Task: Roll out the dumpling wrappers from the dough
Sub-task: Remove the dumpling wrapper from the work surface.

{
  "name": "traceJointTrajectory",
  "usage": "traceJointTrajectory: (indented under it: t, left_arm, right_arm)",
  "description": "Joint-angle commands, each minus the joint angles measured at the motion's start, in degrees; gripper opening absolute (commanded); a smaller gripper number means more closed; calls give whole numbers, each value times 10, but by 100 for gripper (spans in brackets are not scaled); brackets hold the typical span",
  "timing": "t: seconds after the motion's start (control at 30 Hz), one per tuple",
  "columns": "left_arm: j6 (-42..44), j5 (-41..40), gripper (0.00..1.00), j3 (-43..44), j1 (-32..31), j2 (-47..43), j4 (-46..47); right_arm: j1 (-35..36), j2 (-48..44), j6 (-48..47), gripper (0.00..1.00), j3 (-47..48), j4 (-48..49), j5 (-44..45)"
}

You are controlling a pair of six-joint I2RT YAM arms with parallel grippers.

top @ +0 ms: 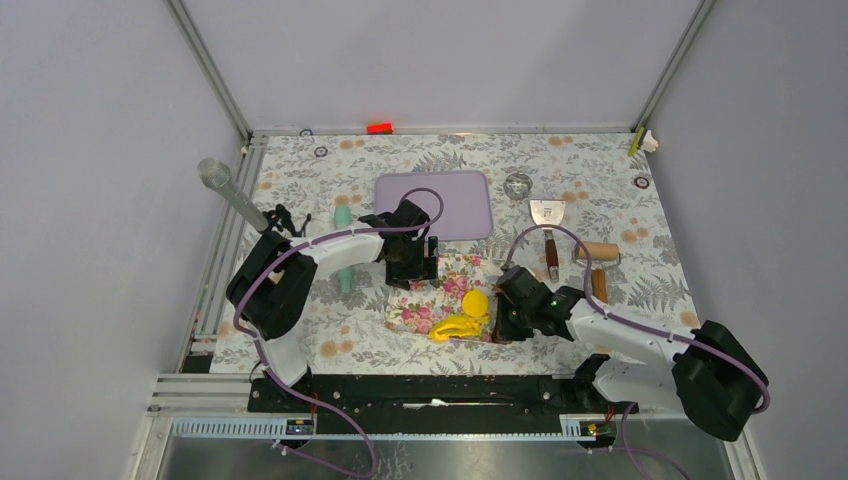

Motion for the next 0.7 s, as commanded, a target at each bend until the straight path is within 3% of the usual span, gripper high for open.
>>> traceJointTrajectory:
  t: [0.0,0.1,0.23,0.33,0.47,0.67]
  left_arm:
    - [15,-11,75,-15,1,34,-9]
    - [15,-12,75,-17,1,32,-9]
    - [15,-14,75,-16,1,32,-11]
    - [16,-15,75,-15,1,31,-12]
    - [15,-21,75,-14,1,31,-15]
    - [8,-20,75,-17,2,24,-10]
  right_arm:
    - [4,-33,-2,9,39,-30,31]
    - [4,-39,8,13,61,-2,22]
    - [16,-12,12,38,87,53,-11]
    - [33,13,6,47,106,59,-13]
    - [44,26,32,47,103,98,-40]
    - [47,83,63,29,99,174,-50]
